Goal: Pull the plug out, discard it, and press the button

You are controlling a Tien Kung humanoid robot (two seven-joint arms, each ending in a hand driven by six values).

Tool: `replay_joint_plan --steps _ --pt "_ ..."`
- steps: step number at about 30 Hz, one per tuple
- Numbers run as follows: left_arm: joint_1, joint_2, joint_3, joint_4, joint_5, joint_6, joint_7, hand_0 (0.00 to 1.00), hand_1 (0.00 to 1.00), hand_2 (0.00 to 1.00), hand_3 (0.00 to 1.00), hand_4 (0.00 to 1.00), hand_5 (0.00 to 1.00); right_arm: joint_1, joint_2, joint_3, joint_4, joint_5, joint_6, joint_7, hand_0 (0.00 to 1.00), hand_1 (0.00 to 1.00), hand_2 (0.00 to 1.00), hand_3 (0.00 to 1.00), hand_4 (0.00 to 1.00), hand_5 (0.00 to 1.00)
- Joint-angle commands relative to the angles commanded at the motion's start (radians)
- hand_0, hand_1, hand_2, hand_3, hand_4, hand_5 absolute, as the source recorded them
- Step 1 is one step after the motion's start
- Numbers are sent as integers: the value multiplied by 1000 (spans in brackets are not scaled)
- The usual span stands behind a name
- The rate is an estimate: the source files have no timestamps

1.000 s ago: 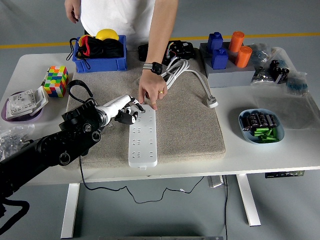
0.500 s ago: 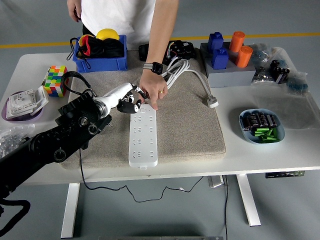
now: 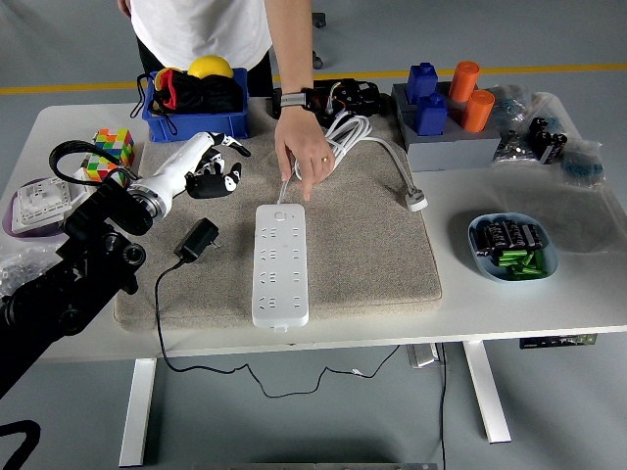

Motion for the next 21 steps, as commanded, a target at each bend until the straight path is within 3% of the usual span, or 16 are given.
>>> replay_joint_plan --steps 5,6,8,11,12,17,18,21 --pt "92 -16 -141 -41 15 6 -25 538 573 533 667 661 2 0 1 -1 0 -2 1 -1 739 662 644 613 652 473" --pt "107 -18 -170 -47 17 9 -31 757 729 661 681 666 2 0 2 -1 0 -1 2 -1 739 662 644 613 652 473" --pt "143 -22 -234 -59 23 20 -41 757 729 661 681 666 2 -1 3 -2 0 0 3 0 739 662 644 613 652 473" --pt "162 -24 -279 -53 40 23 -41 757 729 661 681 666 2 -2 4 3 0 -4 2 -2 739 662 644 613 652 473" --pt "167 -25 -296 -50 45 21 -40 821 823 755 703 667 2 -2 5 5 0 -6 2 -3 739 663 644 613 652 473" --pt "201 -13 -368 -59 52 29 -57 821 823 755 703 667 2 7 8 -3 0 0 3 5 739 663 644 613 652 473" --pt "205 -8 -374 -59 51 27 -56 857 869 807 770 667 2 8 8 -4 0 1 3 6 739 663 644 613 652 473" --pt "213 0 -394 -58 55 23 -53 857 869 807 770 667 2 9 9 -2 0 1 4 5 739 663 644 613 652 473"
